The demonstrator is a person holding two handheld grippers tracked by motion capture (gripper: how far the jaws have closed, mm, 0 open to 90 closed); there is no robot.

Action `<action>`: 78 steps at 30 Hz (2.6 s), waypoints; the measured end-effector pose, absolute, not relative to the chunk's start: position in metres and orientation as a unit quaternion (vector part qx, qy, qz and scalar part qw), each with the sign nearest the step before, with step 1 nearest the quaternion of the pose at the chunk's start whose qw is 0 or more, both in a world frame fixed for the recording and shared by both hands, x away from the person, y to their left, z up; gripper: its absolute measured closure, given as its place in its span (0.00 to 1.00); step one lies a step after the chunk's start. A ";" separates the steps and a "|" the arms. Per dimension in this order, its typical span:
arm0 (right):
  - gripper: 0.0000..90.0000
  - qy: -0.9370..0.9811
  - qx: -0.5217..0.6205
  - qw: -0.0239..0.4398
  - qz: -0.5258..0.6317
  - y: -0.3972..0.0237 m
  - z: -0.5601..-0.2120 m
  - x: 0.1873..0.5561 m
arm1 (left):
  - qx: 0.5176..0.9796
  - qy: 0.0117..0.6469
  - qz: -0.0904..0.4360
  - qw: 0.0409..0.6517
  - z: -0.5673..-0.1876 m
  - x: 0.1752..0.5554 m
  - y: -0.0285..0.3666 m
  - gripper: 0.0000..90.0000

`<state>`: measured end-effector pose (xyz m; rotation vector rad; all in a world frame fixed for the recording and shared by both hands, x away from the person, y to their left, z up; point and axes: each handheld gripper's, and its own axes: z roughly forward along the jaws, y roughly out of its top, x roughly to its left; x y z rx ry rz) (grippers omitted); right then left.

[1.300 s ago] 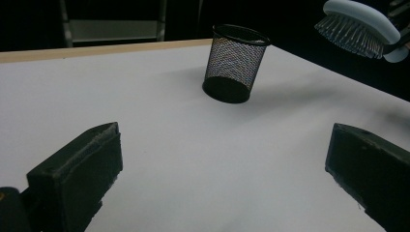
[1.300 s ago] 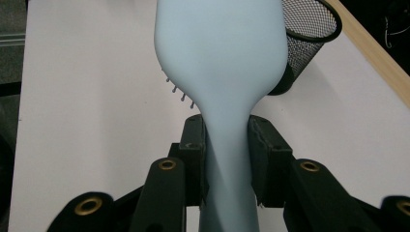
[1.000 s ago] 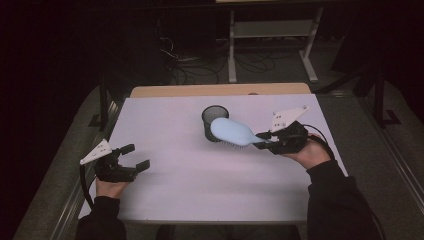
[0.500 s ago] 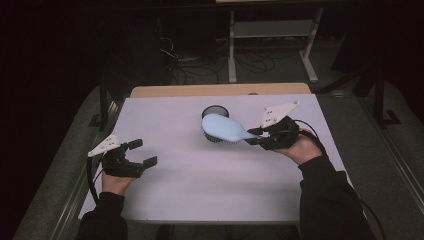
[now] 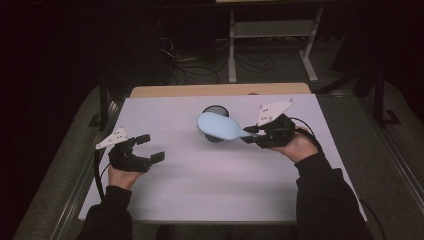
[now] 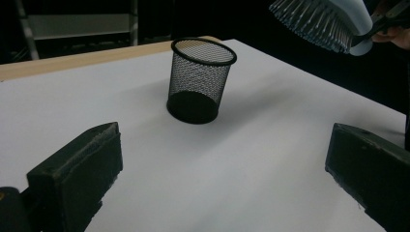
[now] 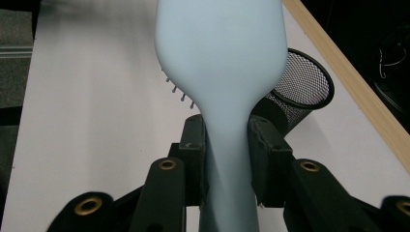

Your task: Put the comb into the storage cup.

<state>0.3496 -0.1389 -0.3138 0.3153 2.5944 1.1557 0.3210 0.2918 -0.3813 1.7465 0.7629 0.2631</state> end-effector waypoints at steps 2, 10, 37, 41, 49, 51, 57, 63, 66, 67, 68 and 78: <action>0.76 0.898 0.108 0.143 0.402 -0.138 -0.313 0.350 | 0.747 0.322 0.109 0.572 -0.379 0.323 0.288 0.00; 0.76 0.894 0.108 0.149 0.410 -0.134 -0.309 0.352 | 0.744 0.312 0.096 0.583 -0.366 0.330 0.269 0.00; 0.76 0.882 0.093 0.165 0.431 -0.111 -0.296 0.356 | 0.751 0.276 0.034 0.598 -0.324 0.350 0.208 0.00; 0.76 0.880 0.090 0.167 0.435 -0.106 -0.295 0.357 | 0.753 0.273 0.029 0.598 -0.320 0.352 0.202 0.00; 0.76 0.878 0.088 0.173 0.437 -0.099 -0.294 0.358 | 0.753 0.269 0.019 0.600 -0.317 0.355 0.193 0.04; 0.76 0.879 0.088 0.173 0.436 -0.097 -0.294 0.358 | 0.753 0.271 0.018 0.600 -0.317 0.356 0.192 0.04; 0.76 0.877 0.087 0.177 0.438 -0.094 -0.295 0.358 | 0.739 0.284 0.009 0.611 -0.317 0.359 0.193 0.08; 0.76 0.880 0.088 0.180 0.431 -0.090 -0.298 0.359 | 0.728 0.294 0.019 0.619 -0.315 0.360 0.193 0.15; 0.76 0.879 0.089 0.181 0.432 -0.089 -0.298 0.359 | 0.721 0.300 0.019 0.624 -0.314 0.360 0.194 0.18; 0.76 0.879 0.089 0.182 0.432 -0.089 -0.298 0.359 | 0.720 0.303 0.020 0.625 -0.313 0.360 0.195 0.18; 0.76 0.878 0.090 0.182 0.433 -0.089 -0.298 0.359 | 0.716 0.309 0.021 0.625 -0.313 0.360 0.195 0.20; 0.76 0.880 0.093 0.194 0.423 -0.083 -0.302 0.360 | 0.695 0.338 0.009 0.635 -0.316 0.366 0.198 0.31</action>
